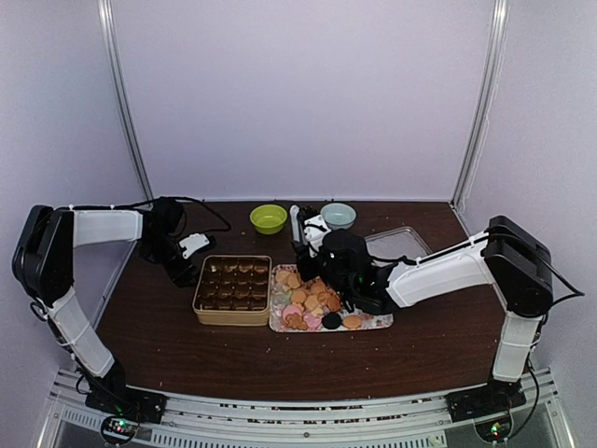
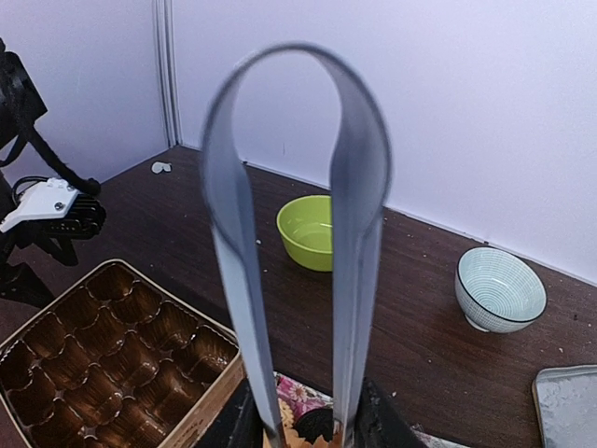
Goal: Pack the cookies
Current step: Move the packing box to the center of the board.
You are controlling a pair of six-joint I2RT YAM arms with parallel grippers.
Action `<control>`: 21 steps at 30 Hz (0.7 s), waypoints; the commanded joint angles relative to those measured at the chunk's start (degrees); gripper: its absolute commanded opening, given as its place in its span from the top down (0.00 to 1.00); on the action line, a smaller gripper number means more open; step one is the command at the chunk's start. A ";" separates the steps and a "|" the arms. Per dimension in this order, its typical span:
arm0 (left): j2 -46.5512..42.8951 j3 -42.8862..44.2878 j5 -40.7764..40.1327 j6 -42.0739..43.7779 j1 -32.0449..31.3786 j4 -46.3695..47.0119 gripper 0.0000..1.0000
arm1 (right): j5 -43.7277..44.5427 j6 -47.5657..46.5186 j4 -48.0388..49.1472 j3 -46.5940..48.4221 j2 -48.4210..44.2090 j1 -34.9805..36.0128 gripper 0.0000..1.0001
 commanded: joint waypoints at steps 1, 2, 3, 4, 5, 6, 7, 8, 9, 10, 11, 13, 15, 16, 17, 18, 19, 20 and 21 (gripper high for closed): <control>-2.31 -0.26 10.71 -0.68 -3.33 -2.04 0.35 | 1.41 -0.15 -0.20 -3.26 -3.86 -0.06 0.69; -2.42 -0.17 12.00 -0.46 -3.66 -2.62 0.35 | 1.51 -0.26 -0.24 -3.82 -4.44 -0.08 0.71; -2.58 -0.06 13.21 -0.26 -3.87 -3.62 0.35 | 1.65 -0.23 -0.31 -4.36 -4.89 -0.13 0.72; -2.79 -0.09 14.11 -0.04 -3.91 -4.15 0.35 | 1.74 -0.31 -0.31 -4.93 -5.46 -0.12 0.74; -2.95 -0.18 14.41 0.05 -4.00 -4.44 0.35 | 1.85 -0.35 -0.25 -5.41 -5.95 -0.13 0.75; -3.12 -0.16 14.11 0.13 -3.98 -4.60 0.35 | 1.94 -0.47 -0.31 -5.86 -6.32 -0.24 0.77; -3.25 -0.20 13.15 0.33 -4.01 -4.78 0.35 | 2.08 -0.69 -0.33 -6.14 -6.69 -0.21 0.78; -3.36 -0.19 12.08 0.60 -3.90 -5.03 0.35 | 2.18 -0.90 -0.40 -6.29 -6.95 -0.27 0.79; -3.58 -0.14 11.14 0.75 -3.71 -5.28 0.34 | 2.42 -1.15 -0.48 -6.41 -7.22 -0.20 0.80; -3.80 -0.14 10.73 0.83 -3.22 -5.68 0.34 | 2.63 -1.38 -0.50 -6.43 -7.44 -0.28 0.81; -3.94 0.02 10.69 0.70 -2.38 -6.20 0.34 | 2.73 -1.63 -0.51 -6.43 -7.62 -0.40 0.83; -4.23 0.53 11.08 0.28 -0.77 -7.53 0.34 | 2.77 -2.12 -0.51 -6.24 -8.10 -0.63 0.86; -5.08 0.79 11.24 0.37 0.90 -8.56 0.34 | 2.76 -2.45 -0.46 -5.92 -8.76 -0.77 0.89; -5.80 0.59 11.25 0.42 1.94 -8.75 0.34 | 2.76 -2.81 -0.36 -5.72 -9.06 -0.88 0.91; -6.50 0.44 11.45 0.40 2.66 -8.85 0.34 | 2.81 -3.25 -0.18 -5.47 -9.33 -0.86 0.93; -7.25 0.35 11.73 0.35 3.42 -9.10 0.34 | 2.71 -3.57 -0.05 -5.22 -9.60 -0.84 0.95; -7.82 0.26 12.03 0.29 4.04 -9.32 0.34 | 2.72 -3.82 0.12 -5.04 -9.79 -0.89 0.98; -8.44 0.09 12.44 0.19 4.62 -9.70 0.34 | 2.75 -3.95 0.45 -4.81 -9.91 -0.87 1.00; -8.96 0.08 12.82 0.10 5.16 -10.07 0.33 | 2.84 -4.08 0.81 -4.67 -9.94 -0.86 1.00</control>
